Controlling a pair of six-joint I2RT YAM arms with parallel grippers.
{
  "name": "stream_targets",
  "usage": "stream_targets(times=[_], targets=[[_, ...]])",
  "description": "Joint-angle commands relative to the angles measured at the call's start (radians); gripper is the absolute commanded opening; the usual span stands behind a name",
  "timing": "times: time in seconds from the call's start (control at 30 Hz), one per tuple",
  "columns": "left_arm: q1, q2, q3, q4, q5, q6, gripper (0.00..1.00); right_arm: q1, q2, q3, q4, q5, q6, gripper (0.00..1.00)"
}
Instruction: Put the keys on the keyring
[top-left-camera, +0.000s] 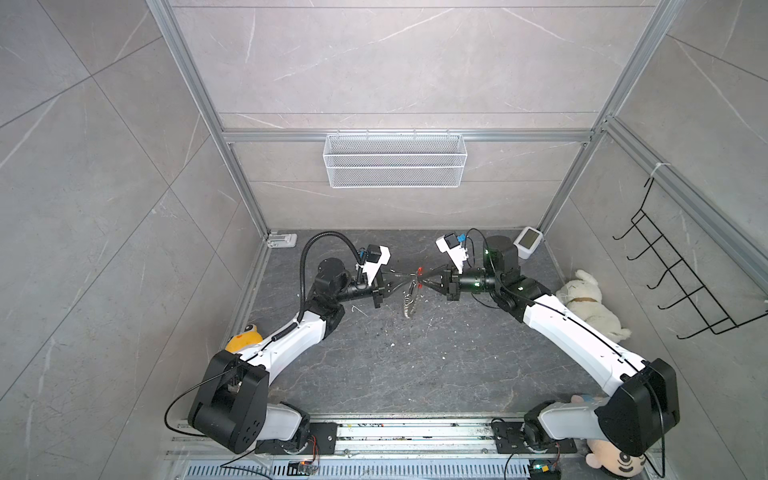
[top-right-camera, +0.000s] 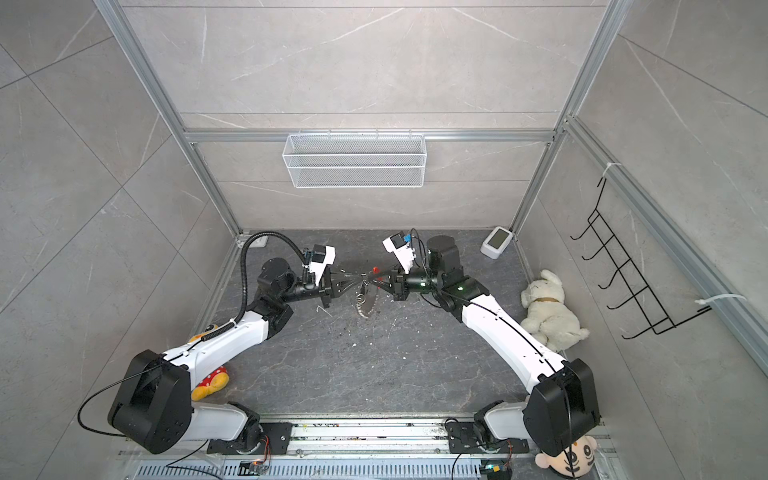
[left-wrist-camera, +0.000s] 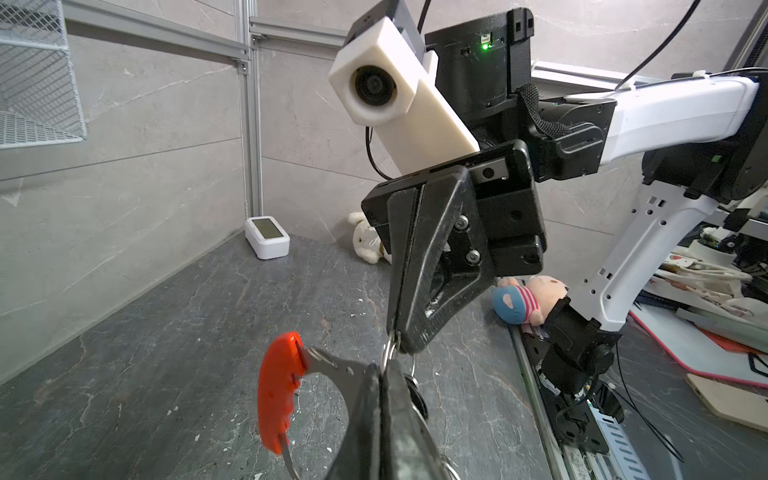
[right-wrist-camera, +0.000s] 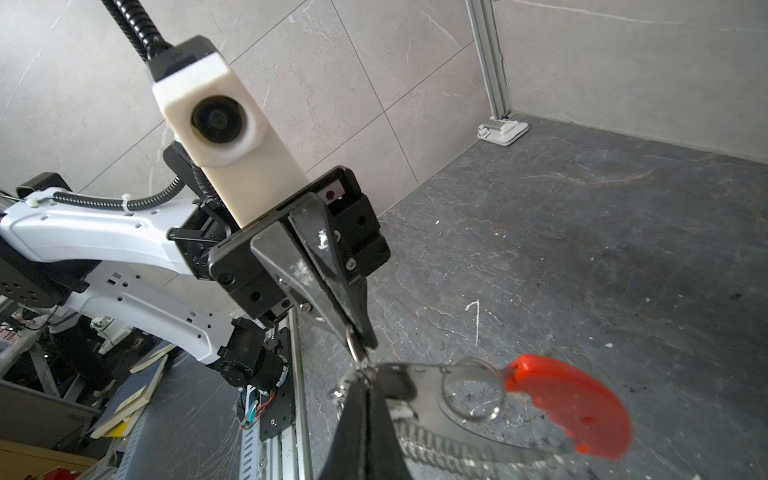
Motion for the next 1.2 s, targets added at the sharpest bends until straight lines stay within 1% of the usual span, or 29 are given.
stream_targets(times=[0.0,0.17,0.43,0.53,0.63,0.8,0.93,1.0,1.07,1.17], targets=[[0.002,-0.047,0.005,0.112,-0.024,-0.02,0.0,0.0,0.012,-0.018,0.028,-0.018,0.009,0.0],[0.002,-0.047,-0.007,0.184,-0.049,-0.062,0.0,0.003,0.015,-0.032,0.054,-0.022,0.027,0.0],[-0.005,-0.012,-0.03,0.345,-0.063,-0.174,0.0,0.004,0.045,-0.056,0.153,-0.051,0.1,0.0],[-0.01,0.002,-0.042,0.372,-0.065,-0.191,0.0,0.008,0.05,-0.051,0.177,-0.048,0.119,0.0],[-0.011,0.002,-0.06,0.381,-0.072,-0.187,0.0,0.008,0.04,-0.044,0.163,-0.033,0.11,0.0],[-0.009,-0.021,-0.059,0.309,-0.078,-0.154,0.0,-0.021,-0.027,-0.066,0.076,0.029,0.045,0.14],[-0.009,-0.033,-0.044,0.254,-0.065,-0.132,0.0,-0.053,-0.064,-0.088,0.089,0.003,0.059,0.19],[-0.009,-0.033,-0.041,0.248,-0.07,-0.131,0.0,-0.054,-0.068,-0.09,0.119,-0.026,0.088,0.24],[-0.009,-0.03,-0.036,0.247,-0.075,-0.138,0.0,-0.048,-0.068,-0.091,0.151,-0.04,0.114,0.29],[-0.008,-0.015,-0.032,0.275,-0.075,-0.164,0.0,-0.024,-0.057,-0.081,0.157,-0.035,0.11,0.33]])
